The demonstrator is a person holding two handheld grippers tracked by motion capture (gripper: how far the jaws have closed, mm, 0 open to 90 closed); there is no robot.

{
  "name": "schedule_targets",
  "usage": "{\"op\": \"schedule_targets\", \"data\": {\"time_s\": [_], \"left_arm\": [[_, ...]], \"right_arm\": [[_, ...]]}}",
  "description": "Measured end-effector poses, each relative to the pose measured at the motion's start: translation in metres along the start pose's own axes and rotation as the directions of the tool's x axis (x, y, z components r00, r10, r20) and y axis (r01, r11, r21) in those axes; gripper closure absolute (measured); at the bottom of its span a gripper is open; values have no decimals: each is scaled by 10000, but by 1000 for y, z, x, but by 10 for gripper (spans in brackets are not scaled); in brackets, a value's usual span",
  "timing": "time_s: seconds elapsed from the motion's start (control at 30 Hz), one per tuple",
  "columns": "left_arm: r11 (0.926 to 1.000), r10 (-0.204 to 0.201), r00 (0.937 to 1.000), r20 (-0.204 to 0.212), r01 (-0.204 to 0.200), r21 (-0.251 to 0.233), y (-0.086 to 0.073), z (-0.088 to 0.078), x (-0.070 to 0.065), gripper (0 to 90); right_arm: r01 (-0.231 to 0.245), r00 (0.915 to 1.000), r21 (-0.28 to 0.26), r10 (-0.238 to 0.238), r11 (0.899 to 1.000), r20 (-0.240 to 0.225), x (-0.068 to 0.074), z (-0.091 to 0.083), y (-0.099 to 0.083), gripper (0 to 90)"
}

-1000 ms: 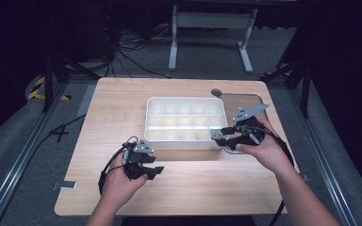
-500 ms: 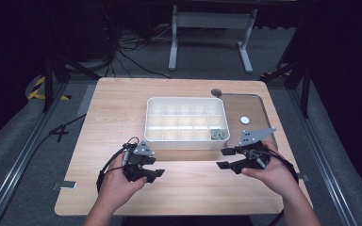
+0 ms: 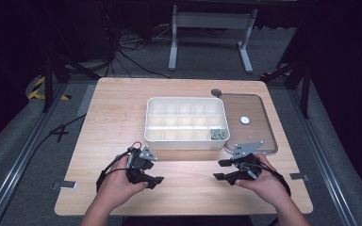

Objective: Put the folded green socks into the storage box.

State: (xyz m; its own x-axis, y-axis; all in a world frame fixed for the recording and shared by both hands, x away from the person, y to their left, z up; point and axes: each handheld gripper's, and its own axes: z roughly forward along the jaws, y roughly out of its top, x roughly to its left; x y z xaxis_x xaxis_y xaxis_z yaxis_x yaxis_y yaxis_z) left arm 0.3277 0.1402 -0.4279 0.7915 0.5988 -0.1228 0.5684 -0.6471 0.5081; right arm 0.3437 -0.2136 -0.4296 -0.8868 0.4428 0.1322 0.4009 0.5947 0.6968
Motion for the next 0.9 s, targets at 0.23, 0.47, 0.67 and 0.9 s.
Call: {"op": "schedule_targets", "data": {"time_s": [0.23, 0.47, 0.67, 0.9], "left_arm": [[9996, 118, 9999, 112, -121, 274, -2, 8, 3, 361], [9985, 299, 9994, 202, -308, 458, -4, 12, 3, 355], [9980, 376, 9990, 258, -389, 496, -4, 14, 4, 351], [9976, 334, 9994, 119, -340, 595, -7, 20, 9, 351]], "right_arm": [[8, 9991, 43, -10, 10000, 420, 2, 13, -17, 455], [267, 9964, -437, -231, 9987, 814, 12, 23, -33, 467], [323, 9951, -645, -260, 9974, 957, 14, 25, -37, 462], [494, 9920, -626, -417, 9968, 1196, 18, 25, -41, 459]]}}
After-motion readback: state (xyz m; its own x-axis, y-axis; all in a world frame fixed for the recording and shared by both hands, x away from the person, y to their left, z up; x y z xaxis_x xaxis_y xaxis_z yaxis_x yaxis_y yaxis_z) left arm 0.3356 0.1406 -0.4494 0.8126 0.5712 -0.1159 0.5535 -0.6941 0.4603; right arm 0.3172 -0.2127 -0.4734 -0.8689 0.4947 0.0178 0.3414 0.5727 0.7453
